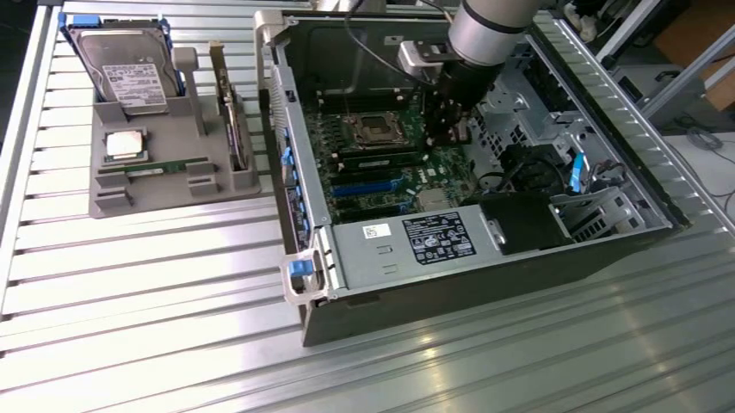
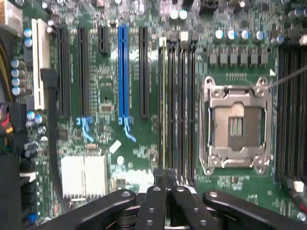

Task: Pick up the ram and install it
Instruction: 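Press down the ram until it locks into place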

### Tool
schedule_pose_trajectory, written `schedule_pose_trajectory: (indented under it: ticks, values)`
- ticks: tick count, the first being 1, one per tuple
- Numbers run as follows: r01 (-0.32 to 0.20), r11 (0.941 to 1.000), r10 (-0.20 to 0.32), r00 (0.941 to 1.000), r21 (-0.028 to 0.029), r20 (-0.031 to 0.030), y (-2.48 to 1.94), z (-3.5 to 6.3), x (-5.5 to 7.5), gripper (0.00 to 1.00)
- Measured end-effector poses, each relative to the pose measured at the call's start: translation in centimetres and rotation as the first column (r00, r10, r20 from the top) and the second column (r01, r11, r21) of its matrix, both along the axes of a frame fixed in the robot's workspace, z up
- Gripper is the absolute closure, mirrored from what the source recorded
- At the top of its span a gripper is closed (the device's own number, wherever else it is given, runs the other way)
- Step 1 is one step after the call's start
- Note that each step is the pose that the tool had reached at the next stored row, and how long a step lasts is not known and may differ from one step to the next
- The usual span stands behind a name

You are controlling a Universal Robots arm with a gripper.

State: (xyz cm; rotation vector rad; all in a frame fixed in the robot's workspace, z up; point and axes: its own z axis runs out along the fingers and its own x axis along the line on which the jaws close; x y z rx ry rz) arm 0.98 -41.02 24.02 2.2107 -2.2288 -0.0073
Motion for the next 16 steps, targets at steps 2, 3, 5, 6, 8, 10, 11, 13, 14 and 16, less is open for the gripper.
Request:
schedule_pose_trajectory:
  ticks: [2,3,5,6,8,10,11,13,14,16]
  values:
    - [0.0,1.0,0.0,1.0,-0.0001,0.0,0.0,0.12,1.5,0.9]
    - [0.0,1.0,0.0,1.0,-0.0001,0.0,0.0,0.17,1.8,0.9]
    - [0.0,1.0,0.0,1.0,-0.0002,-0.0001,0.0,0.32,2.3,0.9]
    - [0.0,1.0,0.0,1.0,-0.0001,0.0,0.0,0.4,2.5,0.9]
    - [0.0,1.0,0.0,1.0,-0.0001,0.0,0.0,0.65,2.9,0.9]
    - [0.0,1.0,0.0,1.0,0.0,0.0,0.0,0.99,3.3,0.9]
    - [0.0,1.0,0.0,1.0,-0.0001,0.0,0.0,1.22,3.4,0.9]
    - [0.0,1.0,0.0,1.0,-0.0001,0.0,0.0,1.85,3.9,0.9]
    - [0.0,1.0,0.0,1.0,0.0,0.0,0.0,2.4,4.2,0.9]
    - [0.0,1.0,0.0,1.0,0.0,0.0,0.02,3.19,4.3,0.9]
